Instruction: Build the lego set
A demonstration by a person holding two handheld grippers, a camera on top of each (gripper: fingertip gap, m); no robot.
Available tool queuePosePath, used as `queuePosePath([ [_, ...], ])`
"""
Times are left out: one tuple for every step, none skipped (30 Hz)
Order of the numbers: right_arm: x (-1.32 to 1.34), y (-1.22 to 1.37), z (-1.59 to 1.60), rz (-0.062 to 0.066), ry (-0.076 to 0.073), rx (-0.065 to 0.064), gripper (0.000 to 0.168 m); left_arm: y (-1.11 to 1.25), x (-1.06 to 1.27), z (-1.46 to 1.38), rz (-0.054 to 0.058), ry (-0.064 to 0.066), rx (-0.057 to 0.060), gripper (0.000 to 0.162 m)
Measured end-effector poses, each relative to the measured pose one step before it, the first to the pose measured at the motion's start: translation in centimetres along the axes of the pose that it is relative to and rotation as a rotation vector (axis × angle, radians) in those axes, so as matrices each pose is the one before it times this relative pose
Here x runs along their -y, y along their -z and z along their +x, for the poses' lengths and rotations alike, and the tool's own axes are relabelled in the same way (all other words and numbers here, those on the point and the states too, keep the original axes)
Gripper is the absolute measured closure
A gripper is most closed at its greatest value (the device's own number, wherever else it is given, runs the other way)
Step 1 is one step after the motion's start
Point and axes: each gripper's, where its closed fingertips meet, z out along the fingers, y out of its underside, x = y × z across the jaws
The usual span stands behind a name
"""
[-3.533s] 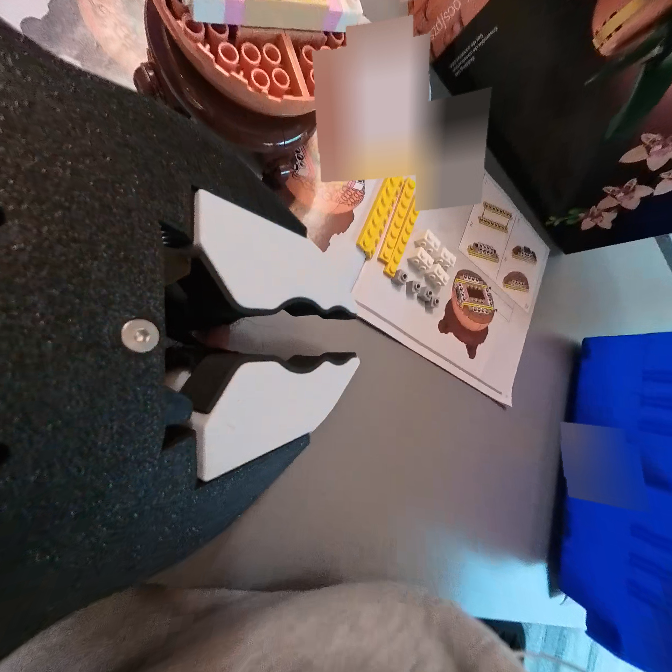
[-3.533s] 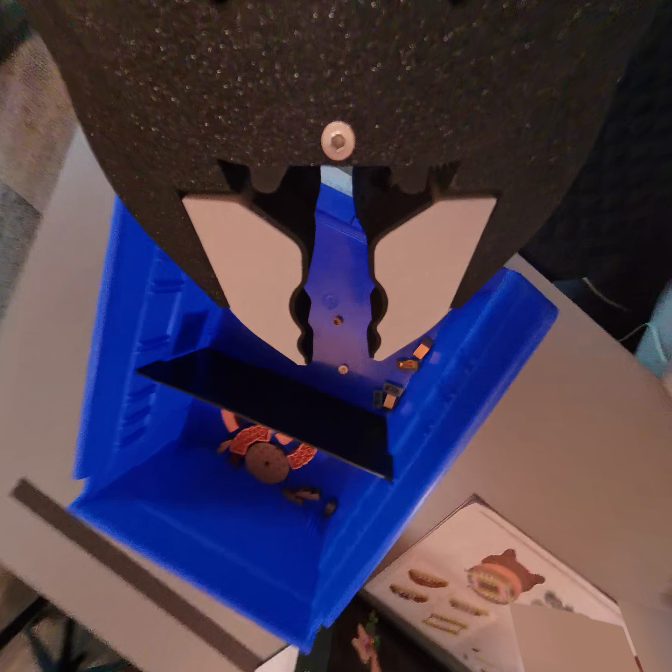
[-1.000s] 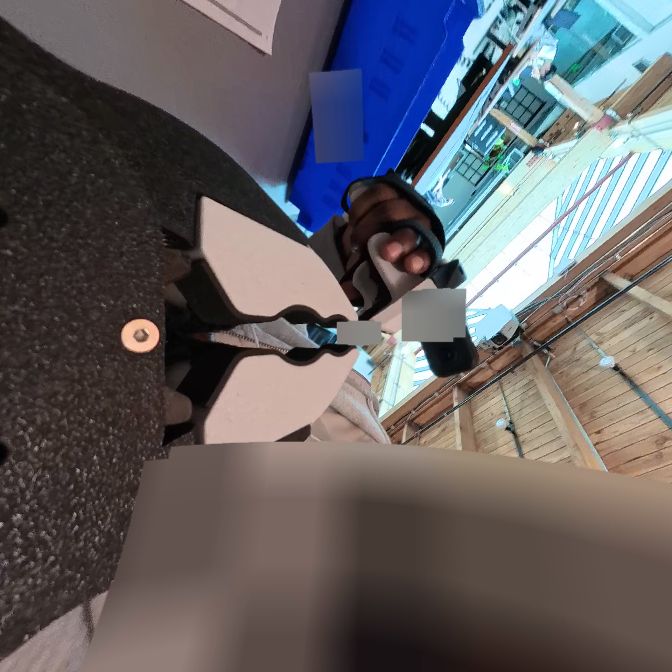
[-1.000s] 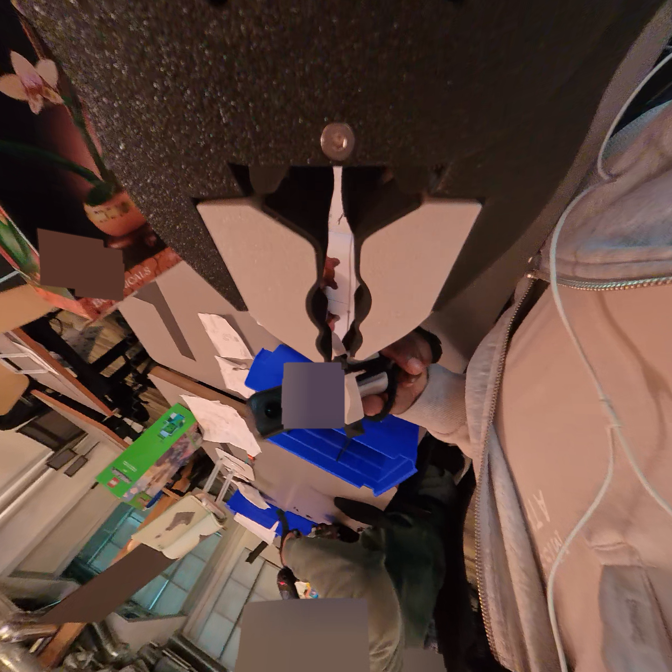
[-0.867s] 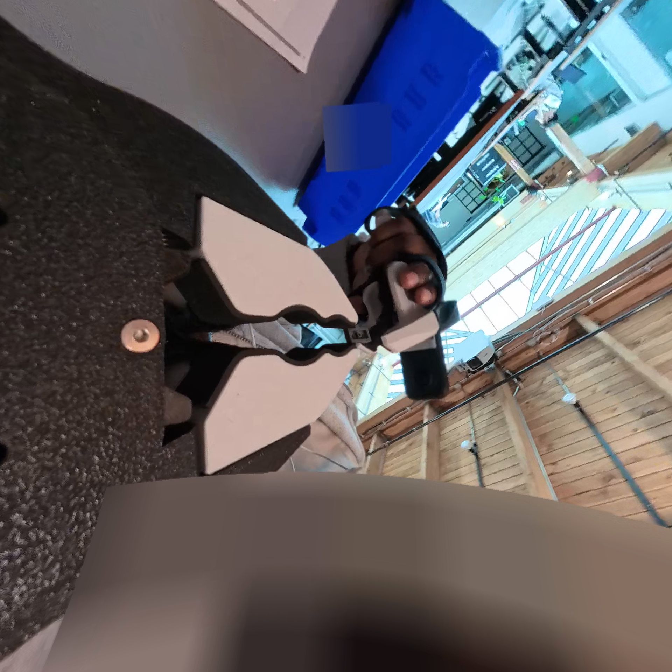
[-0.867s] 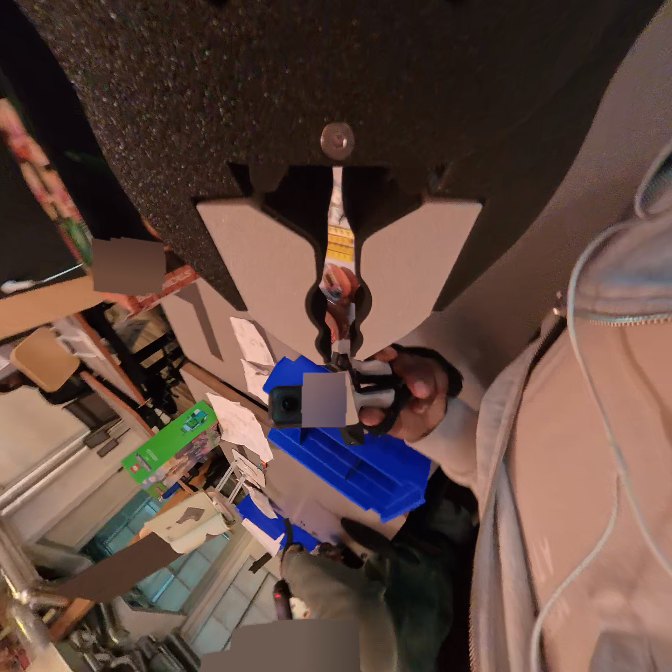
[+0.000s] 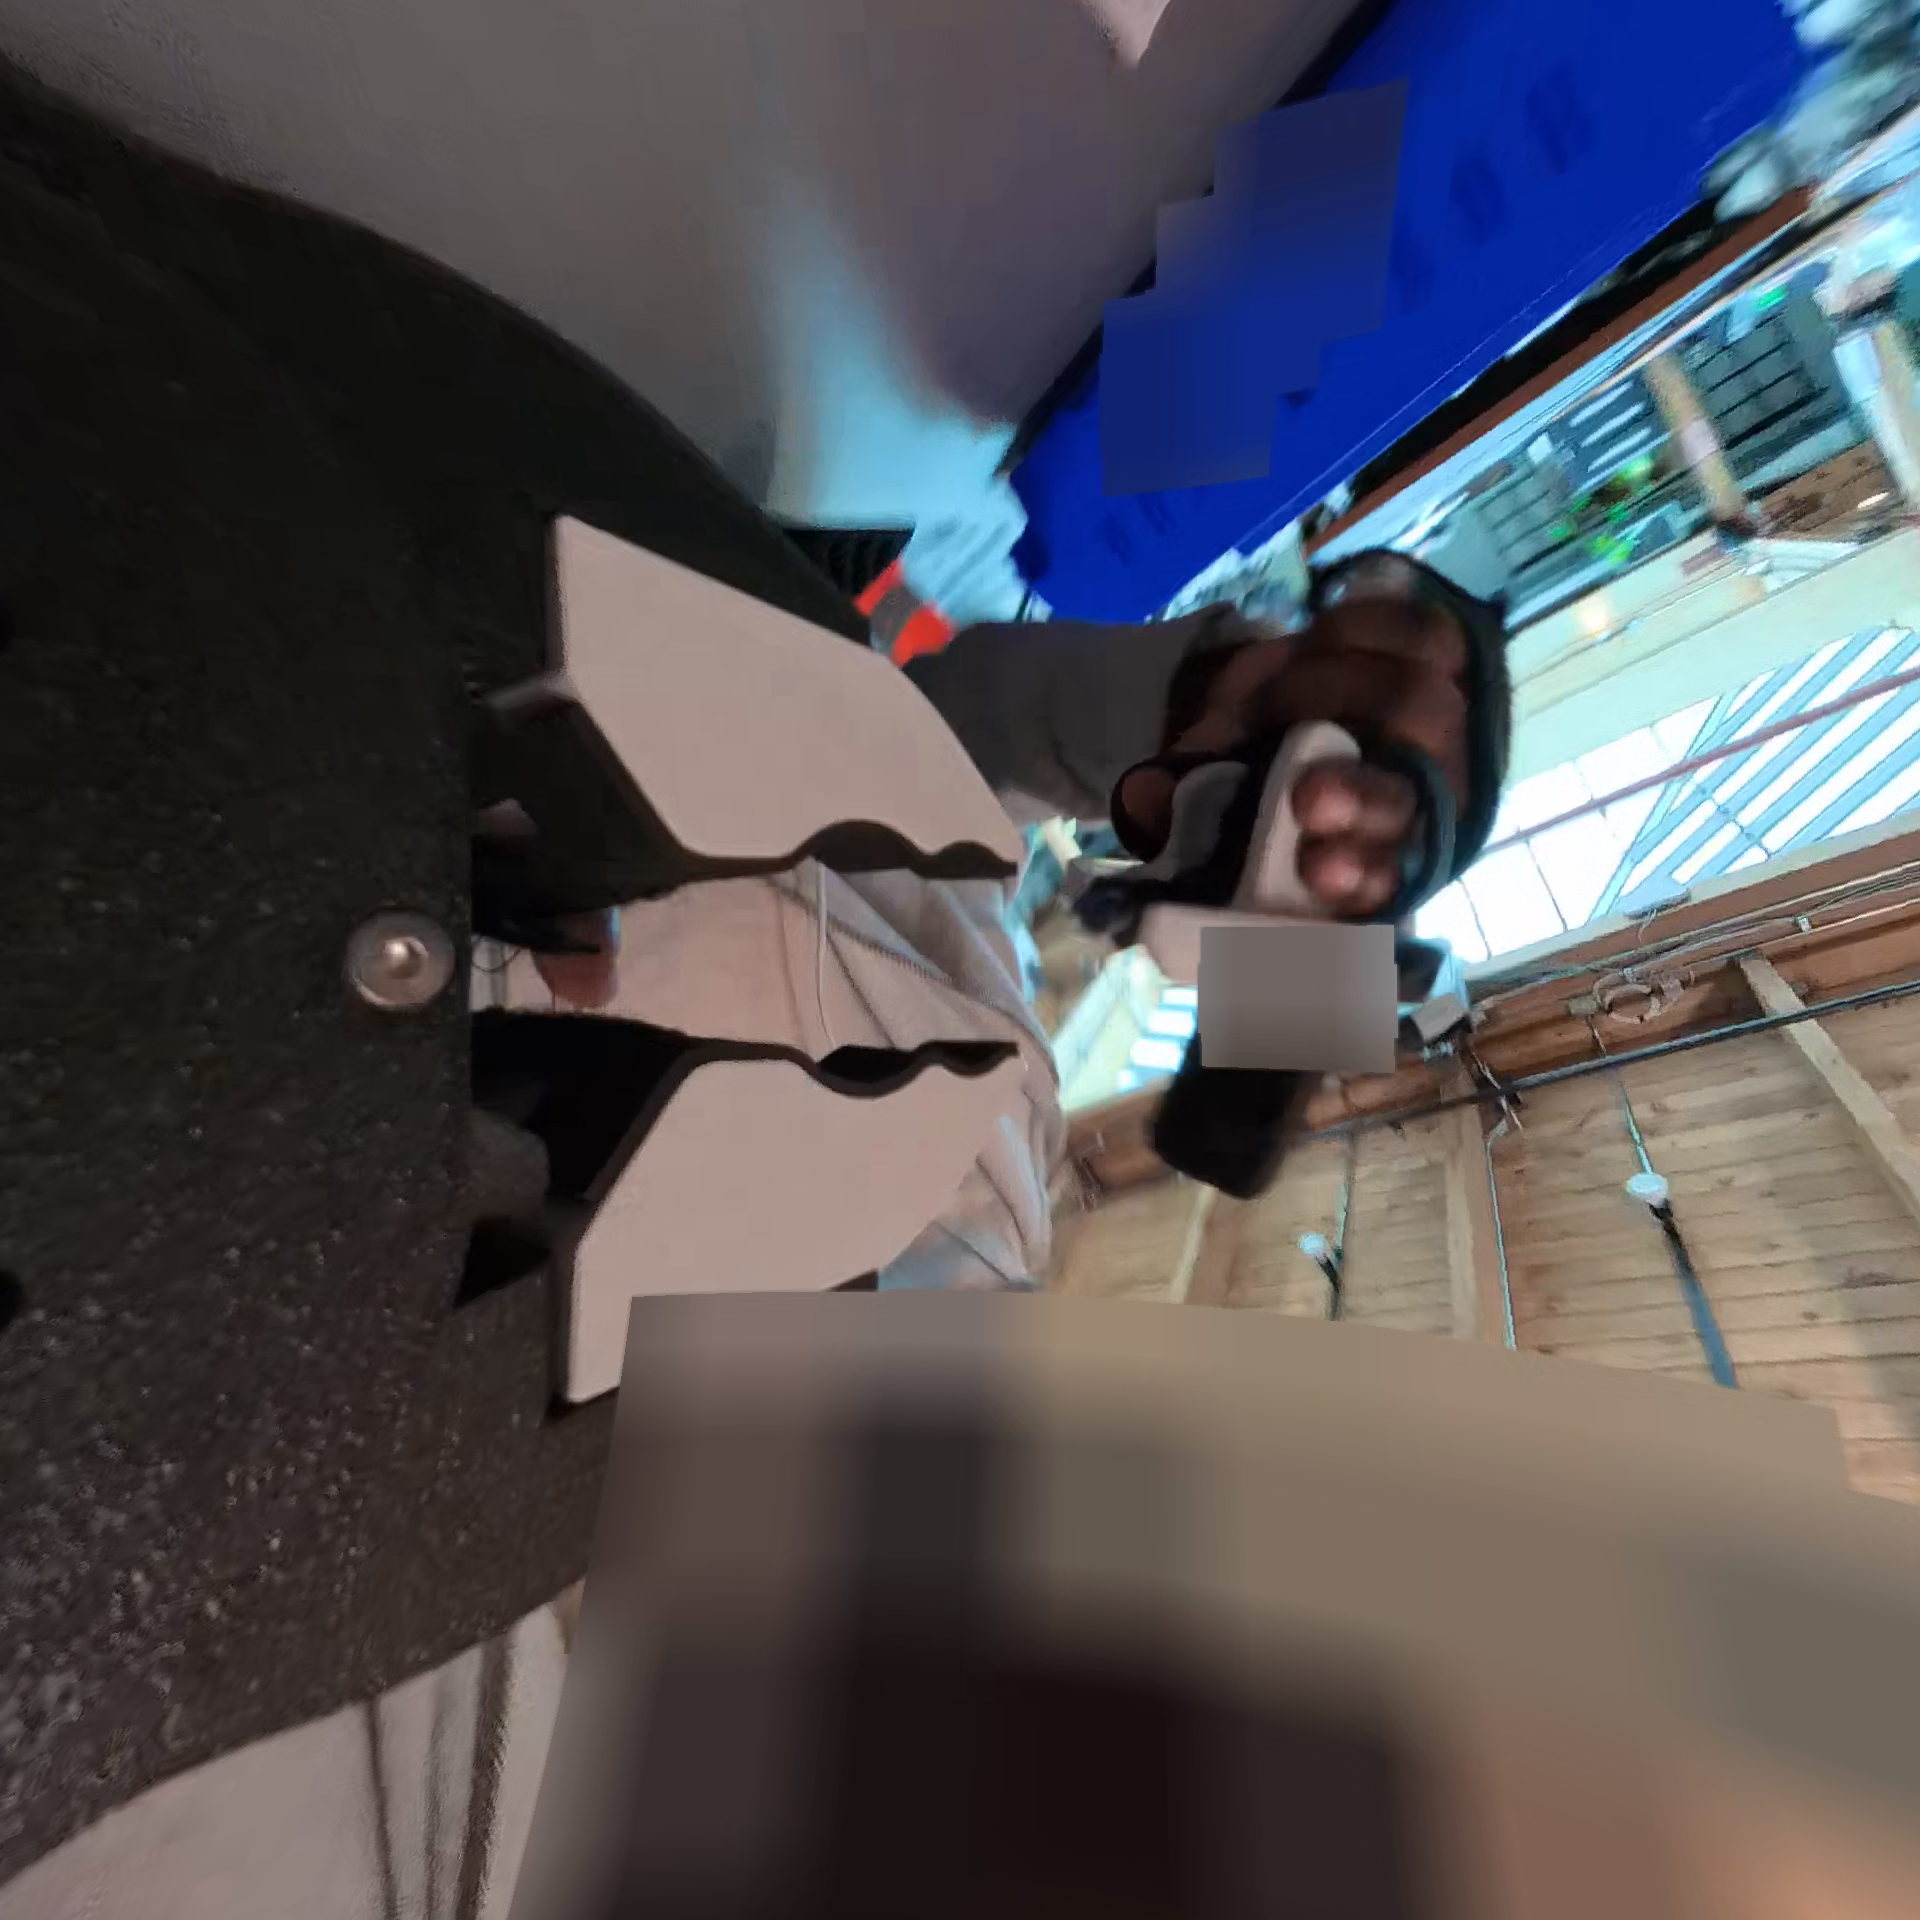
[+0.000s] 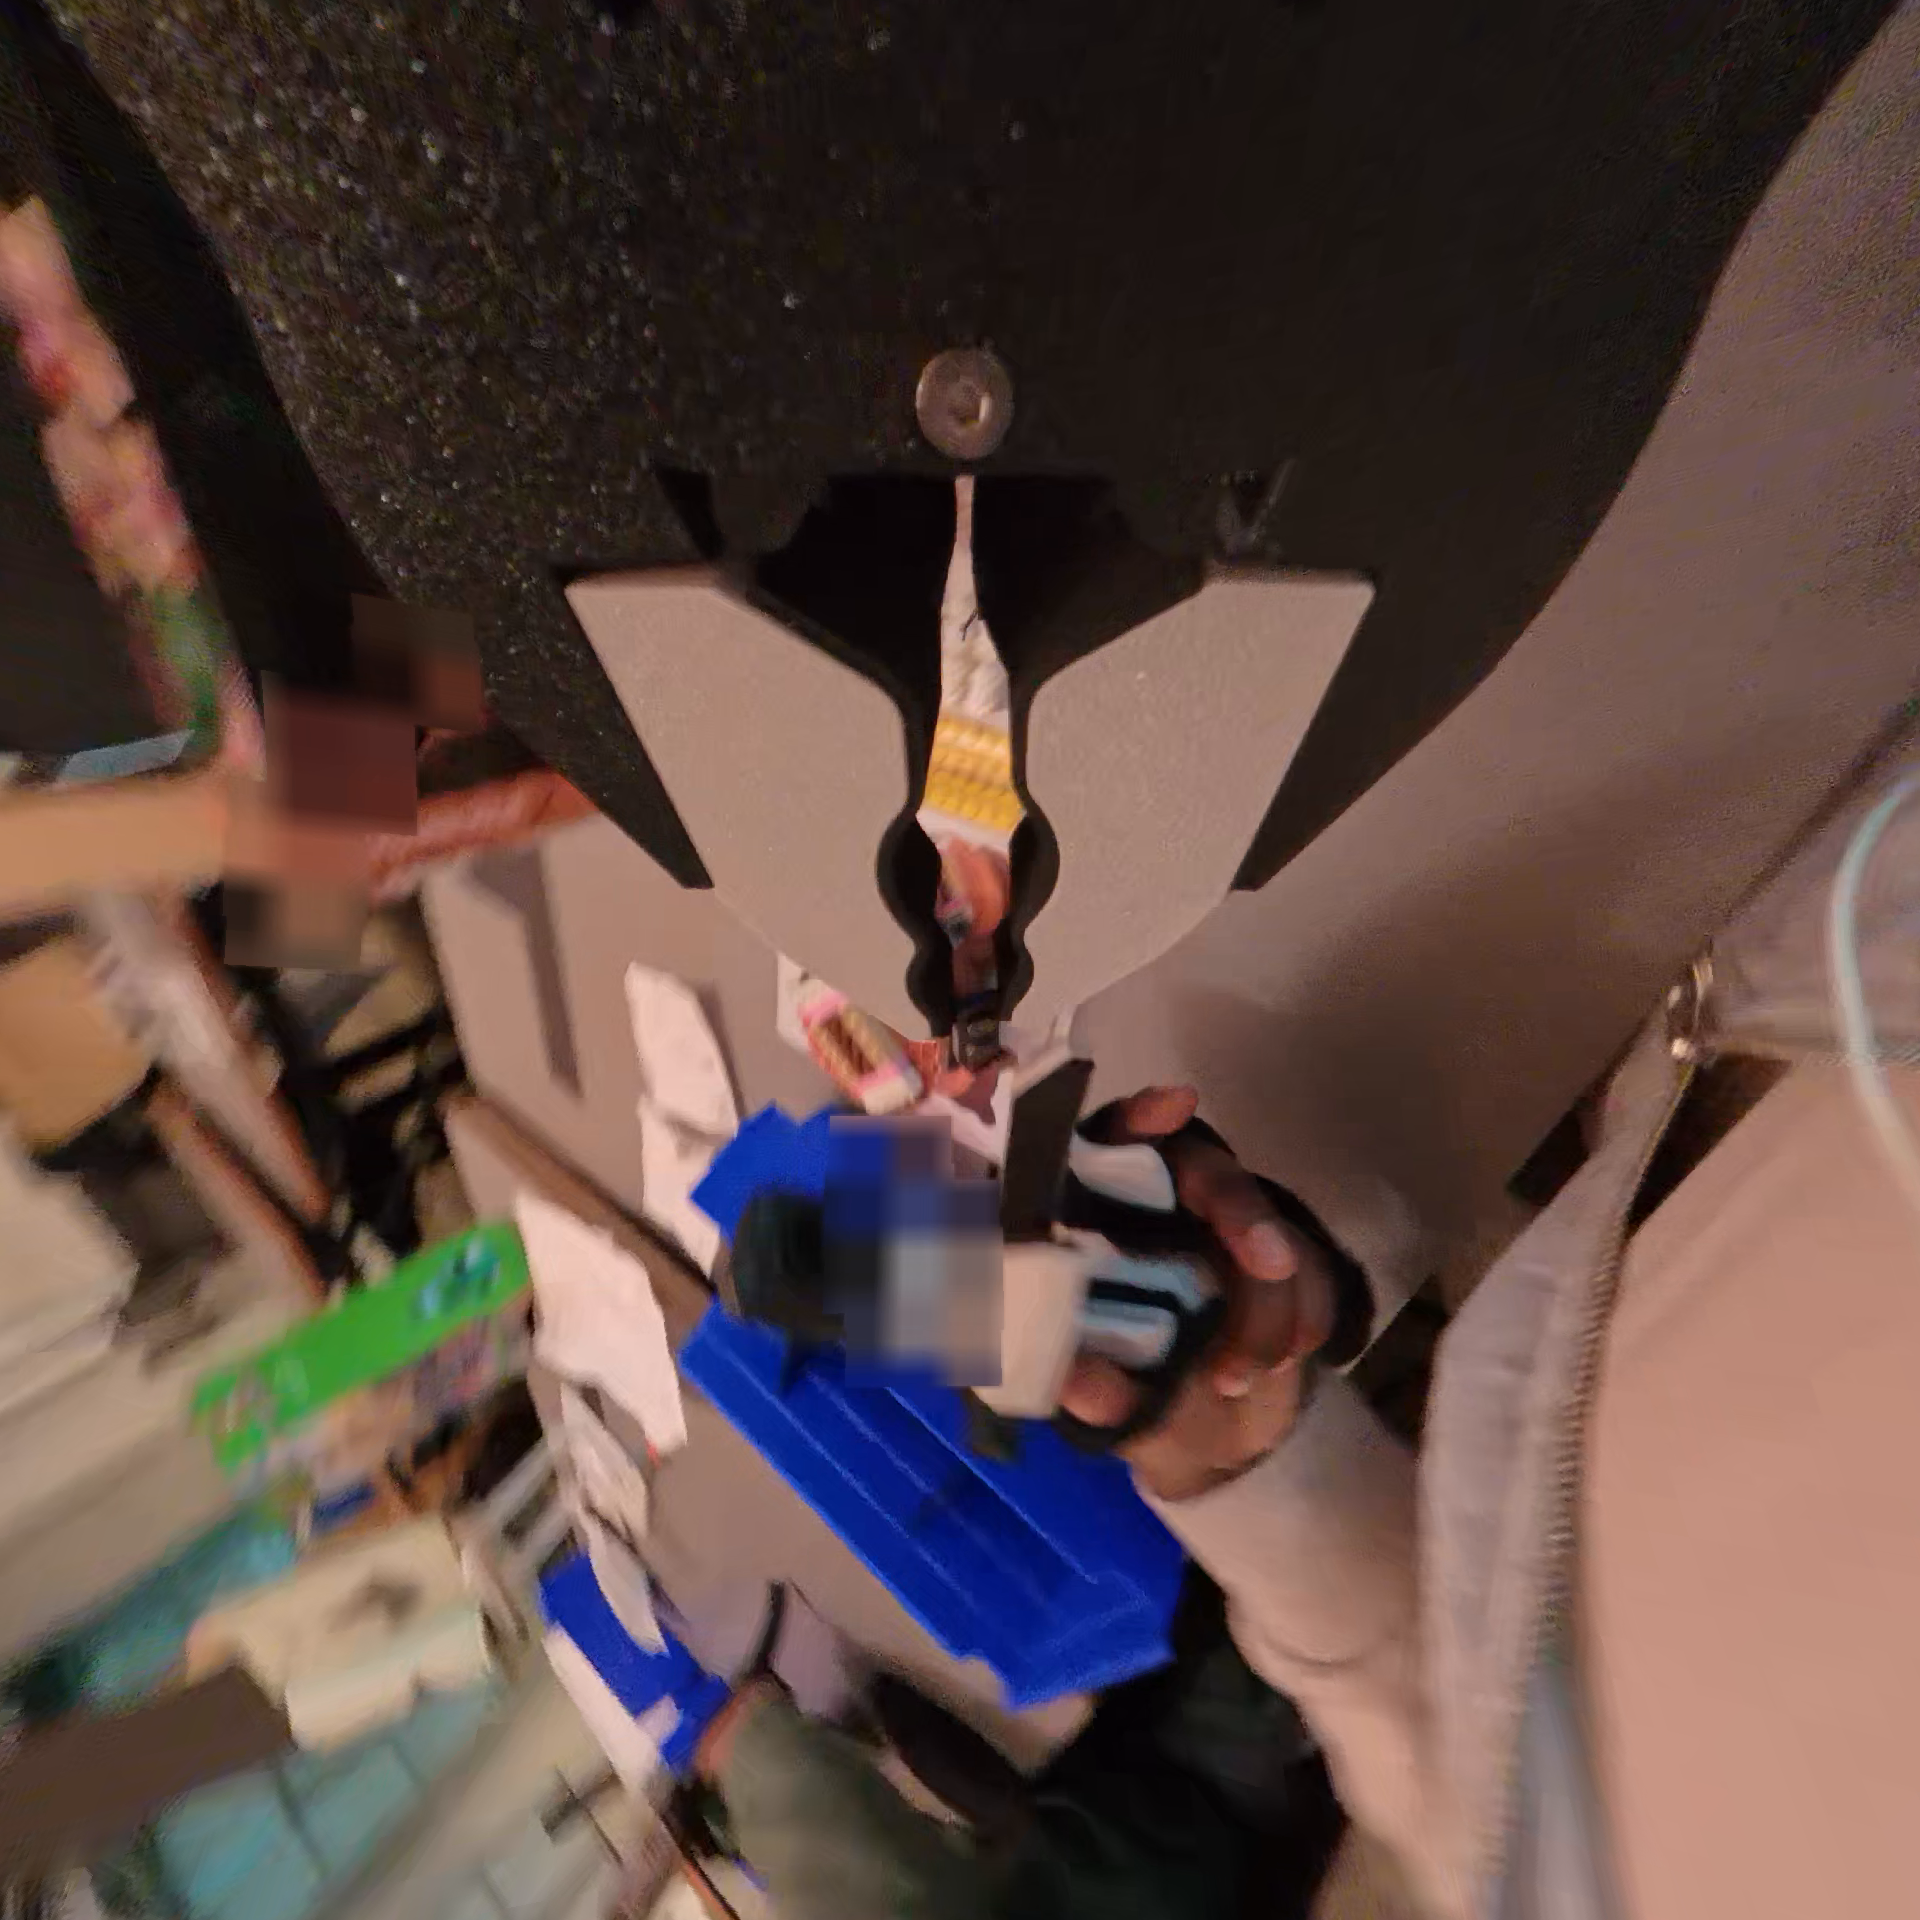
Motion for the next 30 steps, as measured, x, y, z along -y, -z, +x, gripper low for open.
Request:
queuePosePath([
  [-1.413,0.224,0.607,-0.0253,-0.1324,-0.0346,0.161,0.554,0.149,-0.404,0.0049,-0.1008,0.0563,0.128],
  [-1.610,0.193,0.511,-0.0340,-0.1335,-0.0273,0.160,0.667,0.183,-0.603,0.0103,-0.1034,0.0737,0.123],
  [-1.709,0.091,0.336,-0.0369,-0.1310,-0.0106,0.161,0.747,0.152,-0.684,0.0112,-0.1035,0.0822,0.119],
  [-1.875,-0.045,0.496,-0.0479,-0.1237,-0.0125,0.161,0.802,0.130,-0.823,0.0134,-0.1004,0.0914,0.118],
  [-1.948,-0.246,0.660,-0.0546,-0.1042,-0.0205,0.161,0.817,0.178,-0.850,0.0225,-0.0939,0.0912,0.118],
  [-1.792,-0.434,0.627,-0.0503,-0.0713,-0.0124,0.161,0.772,0.190,-0.800,0.0295,-0.0813,0.0838,0.118],
  [-1.346,-0.555,0.631,-0.0288,-0.0374,-0.0096,0.161,0.691,0.063,-0.760,0.0218,-0.0731,0.0749,0.120],
  [-1.099,-0.601,0.520,-0.0246,-0.0216,-0.0045,0.161,0.563,-0.099,-0.654,0.0097,-0.0672,0.0643,0.121],
  [-0.947,-0.589,0.494,-0.0317,-0.0163,-0.0062,0.161,0.424,-0.211,-0.490,0.0012,-0.0602,0.0526,0.123],
  [-0.752,-0.500,0.552,-0.0306,-0.0090,-0.0158,0.161,0.291,-0.255,-0.299,-0.0053,-0.0539,0.0401,0.124],
  [-0.617,-0.451,0.405,-0.0327,-0.0054,-0.0131,0.161,0.178,-0.297,-0.155,-0.0109,-0.0482,0.0313,0.125],
  [-0.378,-0.395,0.052,-0.0246,-0.0092,0.0003,0.161,0.101,-0.317,-0.128,-0.0132,-0.0435,0.0304,0.125],
  [-0.136,-0.322,-0.096,-0.0131,-0.0191,-0.0039,0.161,0.037,-0.319,-0.112,-0.0131,-0.0399,0.0300,0.126],
  [0.025,-0.346,-0.484,-0.0010,-0.0197,0.0082,0.161,-0.007,-0.357,-0.047,-0.0146,-0.0369,0.0241,0.127],
  [0.034,-0.410,-0.689,0.0024,-0.0171,0.0133,0.161,-0.044,-0.368,0.026,-0.0149,-0.0340,0.0158,0.127],
  [0.000,-0.456,-0.654,-0.0008,-0.0039,0.0086,0.161,-0.067,-0.329,0.030,-0.0122,-0.0261,0.0114,0.127],
  [0.053,-0.482,-0.666,-0.0019,0.0099,0.0087,0.161,-0.065,-0.248,-0.020,-0.0085,-0.0130,0.0087,0.128],
  [0.186,-0.507,-0.477,-0.0021,0.0100,0.0016,0.161,-0.046,-0.176,0.023,-0.0041,-0.0014,0.0019,0.128],
  [0.242,-0.536,-0.422,-0.0075,0.0137,0.0075,0.161,-0.031,-0.085,0.091,0.0008,0.0048,-0.0064,0.129],
  [0.195,-0.553,-0.169,-0.0178,0.0159,-0.0002,0.161,-0.036,-0.063,0.114,0.0024,0.0061,-0.0085,0.129],
  [0.117,-0.531,0.037,-0.0266,0.0168,-0.0091,0.161,-0.020,-0.081,0.063,0.0002,0.0033,-0.0060,0.129],
  [0.116,-0.450,0.040,-0.0254,0.0194,-0.0104,0.161,-0.034,-0.145,0.018,-0.0038,-0.0013,-0.0031,0.130],
  [0.163,-0.378,-0.025,-0.0181,0.0205,-0.0086,0.160,-0.013,-0.159,0.014,-0.0071,-0.0046,-0.0033,0.130],
  [0.199,-0.300,-0.140,-0.0088,0.0154,-0.0037,0.160,-0.009,-0.100,0.044,-0.0055,-0.0040,-0.0044,0.130],
  [0.166,-0.218,-0.255,-0.0037,0.0090,0.0044,0.160,0.024,0.013,0.002,-0.0005,-0.0017,-0.0015,0.130],
  [0.129,-0.142,-0.208,0.0009,0.0037,0.0047,0.161,0.027,0.039,-0.041,0.0026,-0.0014,0.0027,0.130],
  [-0.001,-0.054,0.006,-0.0041,-0.0036,-0.0039,0.160,0.027,0.027,-0.055,0.0031,-0.0003,0.0032,0.130],
  [-0.114,-0.024,0.040,-0.0113,-0.0029,-0.0017,0.160,0.024,0.021,-0.028,0.0024,0.0026,0.0013,0.130],
  [-0.172,-0.022,0.056,-0.0139,0.0025,-0.0041,0.158,0.010,0.016,-0.031,0.0016,0.0040,0.0004,0.130],
  [-0.127,-0.034,0.088,-0.0114,0.0066,-0.0099,0.155,-0.003,0.006,-0.015,0.0015,0.0039,-0.0013,0.130],
])
